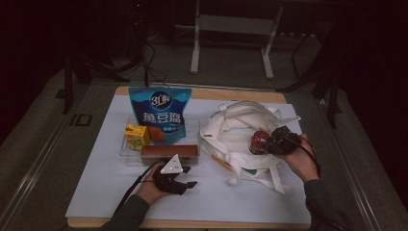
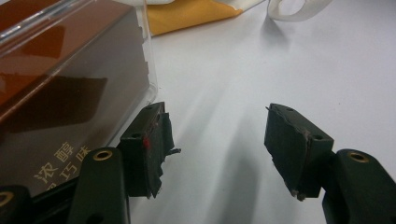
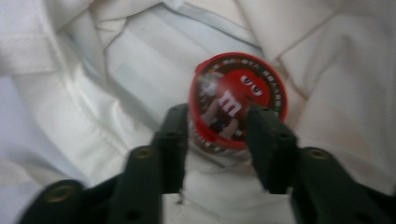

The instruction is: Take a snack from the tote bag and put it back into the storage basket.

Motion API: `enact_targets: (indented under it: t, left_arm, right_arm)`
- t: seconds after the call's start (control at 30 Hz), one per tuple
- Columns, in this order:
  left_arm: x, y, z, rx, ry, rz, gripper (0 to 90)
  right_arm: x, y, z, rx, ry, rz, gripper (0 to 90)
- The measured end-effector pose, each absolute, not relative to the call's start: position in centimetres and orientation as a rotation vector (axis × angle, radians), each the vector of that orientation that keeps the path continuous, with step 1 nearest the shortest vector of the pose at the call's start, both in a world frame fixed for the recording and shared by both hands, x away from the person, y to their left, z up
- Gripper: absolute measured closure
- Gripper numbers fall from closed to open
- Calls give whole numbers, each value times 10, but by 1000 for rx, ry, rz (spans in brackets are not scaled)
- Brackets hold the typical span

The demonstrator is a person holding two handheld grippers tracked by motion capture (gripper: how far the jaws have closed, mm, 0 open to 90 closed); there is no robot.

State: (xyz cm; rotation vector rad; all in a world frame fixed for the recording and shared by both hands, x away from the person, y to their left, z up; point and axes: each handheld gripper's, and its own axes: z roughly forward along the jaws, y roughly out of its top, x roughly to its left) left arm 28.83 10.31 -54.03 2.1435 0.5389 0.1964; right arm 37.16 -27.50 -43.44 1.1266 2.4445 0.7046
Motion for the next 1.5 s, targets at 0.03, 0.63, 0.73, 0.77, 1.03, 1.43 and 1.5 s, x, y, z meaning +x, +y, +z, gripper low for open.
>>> enact_targets:
  t: [0.03,0.63,0.73,0.77,1.03,1.43,1.5]
  left_arm:
    - [288,103,-540,2144,539,196,393]
    - [288,103,-540,2144,539,192,393]
    - [288,103,-540,2145,537,193,393]
    - [288,103,-540,2146,538,193,393]
    - [288,103,-540,2146,537,192,393]
    - [288,103,-540,2148,535,194,393]
    - [288,103,-540,2148,535,194,393]
  right_arm:
    - [373,-275,-434,1136,2435,701,537]
    - [400,-265,-446,1255,2415,583,262]
    - [403,-262,-447,1259,2423,567,238]
    - [404,-261,-448,1263,2427,564,234]
    - [412,-260,-459,1317,2464,511,223]
    - [419,-259,-467,1410,2472,513,249]
    - [419,-259,-466,1413,2469,506,252]
